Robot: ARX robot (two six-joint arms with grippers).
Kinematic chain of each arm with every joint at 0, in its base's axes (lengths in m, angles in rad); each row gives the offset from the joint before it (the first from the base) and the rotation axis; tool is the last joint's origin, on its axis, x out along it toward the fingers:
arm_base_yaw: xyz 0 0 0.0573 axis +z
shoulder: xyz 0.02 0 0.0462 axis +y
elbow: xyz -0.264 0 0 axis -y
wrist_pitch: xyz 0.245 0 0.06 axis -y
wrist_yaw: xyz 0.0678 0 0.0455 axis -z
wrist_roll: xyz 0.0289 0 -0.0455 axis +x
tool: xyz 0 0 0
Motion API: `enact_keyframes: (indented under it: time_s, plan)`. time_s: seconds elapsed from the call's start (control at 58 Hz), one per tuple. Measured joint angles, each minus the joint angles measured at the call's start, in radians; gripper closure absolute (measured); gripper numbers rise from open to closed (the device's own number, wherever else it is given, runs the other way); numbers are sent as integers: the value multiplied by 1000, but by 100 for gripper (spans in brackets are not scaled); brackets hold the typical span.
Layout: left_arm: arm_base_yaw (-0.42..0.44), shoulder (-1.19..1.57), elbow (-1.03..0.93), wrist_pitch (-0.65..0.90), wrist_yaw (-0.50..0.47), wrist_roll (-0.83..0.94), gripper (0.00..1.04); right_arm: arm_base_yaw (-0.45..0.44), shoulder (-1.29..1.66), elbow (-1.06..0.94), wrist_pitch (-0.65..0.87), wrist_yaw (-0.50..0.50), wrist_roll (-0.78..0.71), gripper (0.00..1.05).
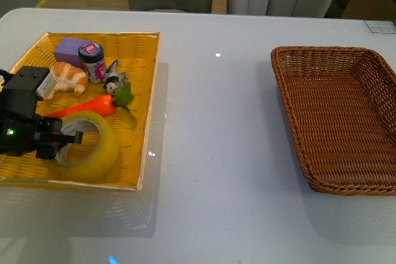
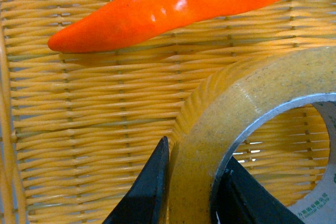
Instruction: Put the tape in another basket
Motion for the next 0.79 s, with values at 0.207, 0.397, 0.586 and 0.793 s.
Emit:
enact_keyframes:
  time_s: [0.207, 0.397, 0.586, 0.793]
  plan:
    - [13, -162, -70, 0, 53, -27, 89, 0, 0, 0, 0, 0, 0, 9]
    - [-14, -388, -104, -49, 77, -47, 89, 0, 0, 0, 0, 0, 0, 9]
    - [-145, -527, -55, -146, 78, -110, 89, 0, 0, 0, 0, 0, 0, 9]
    - [-340, -559, 54, -203, 58, -188, 89, 0, 0, 0, 0, 0, 0, 9]
